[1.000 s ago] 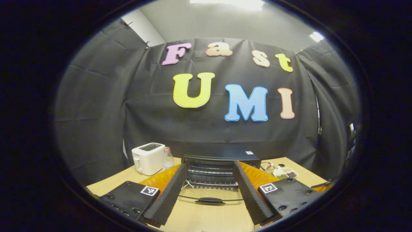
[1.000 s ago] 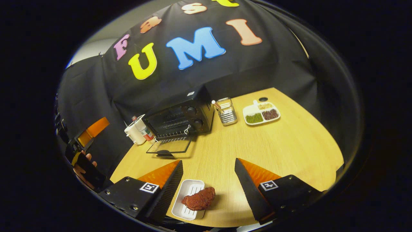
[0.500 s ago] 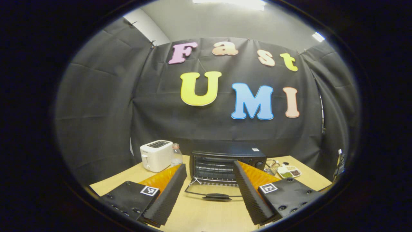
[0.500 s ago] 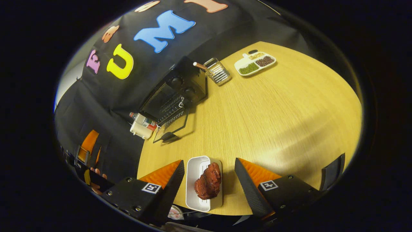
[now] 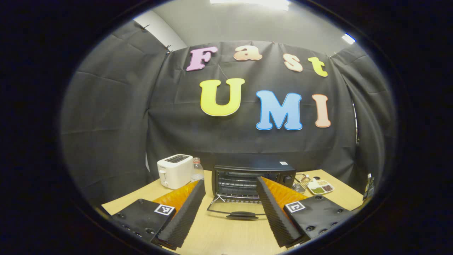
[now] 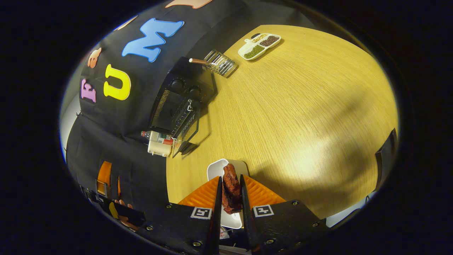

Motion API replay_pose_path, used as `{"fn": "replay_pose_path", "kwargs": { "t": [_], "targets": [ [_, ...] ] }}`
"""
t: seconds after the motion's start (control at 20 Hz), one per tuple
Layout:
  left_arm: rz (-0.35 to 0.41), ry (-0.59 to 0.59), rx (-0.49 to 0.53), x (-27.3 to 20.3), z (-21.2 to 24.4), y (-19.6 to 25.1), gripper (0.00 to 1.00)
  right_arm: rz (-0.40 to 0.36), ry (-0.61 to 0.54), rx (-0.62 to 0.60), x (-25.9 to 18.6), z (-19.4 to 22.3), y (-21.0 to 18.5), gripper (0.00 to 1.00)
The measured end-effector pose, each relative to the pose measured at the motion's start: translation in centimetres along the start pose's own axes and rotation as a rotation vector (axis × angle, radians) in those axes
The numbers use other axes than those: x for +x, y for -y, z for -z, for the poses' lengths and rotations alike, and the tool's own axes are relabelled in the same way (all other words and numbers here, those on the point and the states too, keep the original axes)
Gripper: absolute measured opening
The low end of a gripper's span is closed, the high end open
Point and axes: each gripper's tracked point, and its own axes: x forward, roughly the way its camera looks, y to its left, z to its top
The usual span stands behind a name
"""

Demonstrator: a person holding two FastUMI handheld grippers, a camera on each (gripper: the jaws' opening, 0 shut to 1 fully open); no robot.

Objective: Open the electric oven with the left hand, put the food in, and close the electric oven.

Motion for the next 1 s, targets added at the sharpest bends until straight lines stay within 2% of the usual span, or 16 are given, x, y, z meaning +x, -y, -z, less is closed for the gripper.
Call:
{"fn": "replay_pose_path", "kwargs": {
  "t": [0.05,0.1,0.2,0.35,0.5,0.55,0.6,0.9,1.0],
  "targets": [
    [0.000,-0.001,0.000,-0.1,0.0,0.0,0.98,-0.005,0.025,0.004,0.1,-0.6,0.2,0.28],
    [-0.002,-0.002,0.000,-0.2,0.1,-0.2,0.98,-0.013,0.024,0.002,-0.2,-0.6,-0.1,0.11],
    [-0.008,-0.005,-0.005,-0.2,0.2,-0.3,1.00,-0.015,0.021,-0.017,-0.3,-0.6,-0.6,0.11],
    [-0.007,-0.006,-0.002,-0.3,0.1,-0.3,0.98,-0.011,0.034,-0.073,-1.2,-1.3,-1.6,0.11],
    [0.011,-0.008,0.011,0.3,0.1,-0.1,0.98,-0.046,0.075,-0.124,-2.0,-2.9,-4.3,0.11],
    [0.019,-0.011,0.015,0.7,0.2,-0.1,0.95,-0.058,0.087,-0.137,-2.0,-3.5,-5.3,0.11],
    [0.025,-0.010,0.018,1.0,0.2,-0.2,0.98,-0.068,0.098,-0.151,-2.0,-3.9,-6.3,0.11],
    [0.033,-0.010,-0.003,3.1,0.0,-2.0,1.00,-0.133,0.154,-0.195,1.2,-6.8,-12.9,0.11],
    [0.025,-0.010,0.003,3.7,-0.1,-3.3,0.98,-0.138,0.157,-0.197,2.9,-7.4,-14.3,0.11]
  ]
}}
